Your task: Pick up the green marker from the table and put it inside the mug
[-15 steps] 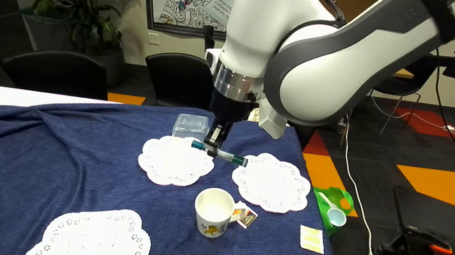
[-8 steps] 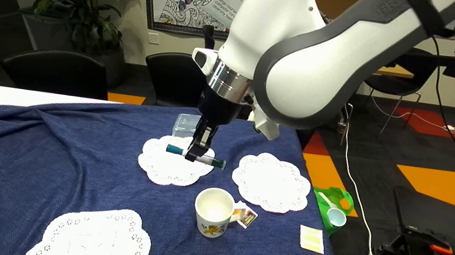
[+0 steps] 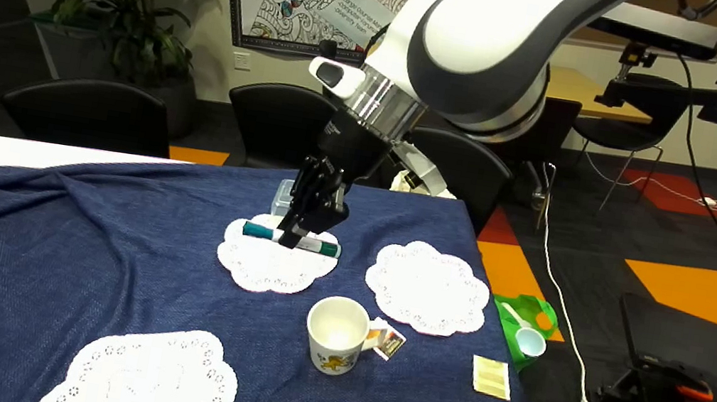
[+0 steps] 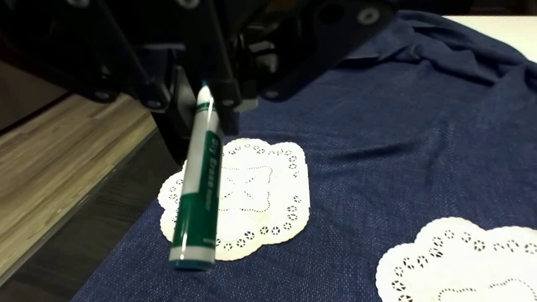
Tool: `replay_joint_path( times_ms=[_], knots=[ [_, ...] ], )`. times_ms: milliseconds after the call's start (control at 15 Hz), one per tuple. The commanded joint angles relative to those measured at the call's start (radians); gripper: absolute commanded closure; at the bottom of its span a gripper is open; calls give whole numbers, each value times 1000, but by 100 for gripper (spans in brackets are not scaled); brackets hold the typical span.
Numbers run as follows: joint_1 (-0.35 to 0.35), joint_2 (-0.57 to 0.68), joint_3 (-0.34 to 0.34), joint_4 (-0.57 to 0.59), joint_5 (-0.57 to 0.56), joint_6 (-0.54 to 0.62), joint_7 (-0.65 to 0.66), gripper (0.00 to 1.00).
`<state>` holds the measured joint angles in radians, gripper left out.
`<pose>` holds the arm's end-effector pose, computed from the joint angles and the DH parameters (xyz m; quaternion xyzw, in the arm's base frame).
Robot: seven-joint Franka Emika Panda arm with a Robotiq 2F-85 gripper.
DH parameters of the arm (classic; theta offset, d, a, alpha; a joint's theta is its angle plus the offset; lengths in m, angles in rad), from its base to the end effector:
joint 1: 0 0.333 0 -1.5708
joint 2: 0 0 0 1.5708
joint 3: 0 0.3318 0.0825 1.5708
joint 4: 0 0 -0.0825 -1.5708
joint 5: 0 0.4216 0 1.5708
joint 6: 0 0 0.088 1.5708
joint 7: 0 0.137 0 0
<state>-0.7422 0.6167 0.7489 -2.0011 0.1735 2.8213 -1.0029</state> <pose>0.6796 -0.0204 0.2149 -0.9044 -0.3210 -0.2520 0.1242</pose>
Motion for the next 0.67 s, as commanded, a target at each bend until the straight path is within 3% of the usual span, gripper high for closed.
replay_joint_path(
  times_ms=[0, 200, 467, 533, 600],
  knots=[
    [-72, 29, 54, 19, 31, -129, -181, 95],
    [-30, 7, -13, 24, 31, -223, -239, 95],
    [-30, 14, -29, 47, 75, -345, -407, 95],
    [12, -2, -71, 28, 97, -293, -369, 80],
    [13, -2, -74, 32, 113, -312, -402, 80]
  ],
)
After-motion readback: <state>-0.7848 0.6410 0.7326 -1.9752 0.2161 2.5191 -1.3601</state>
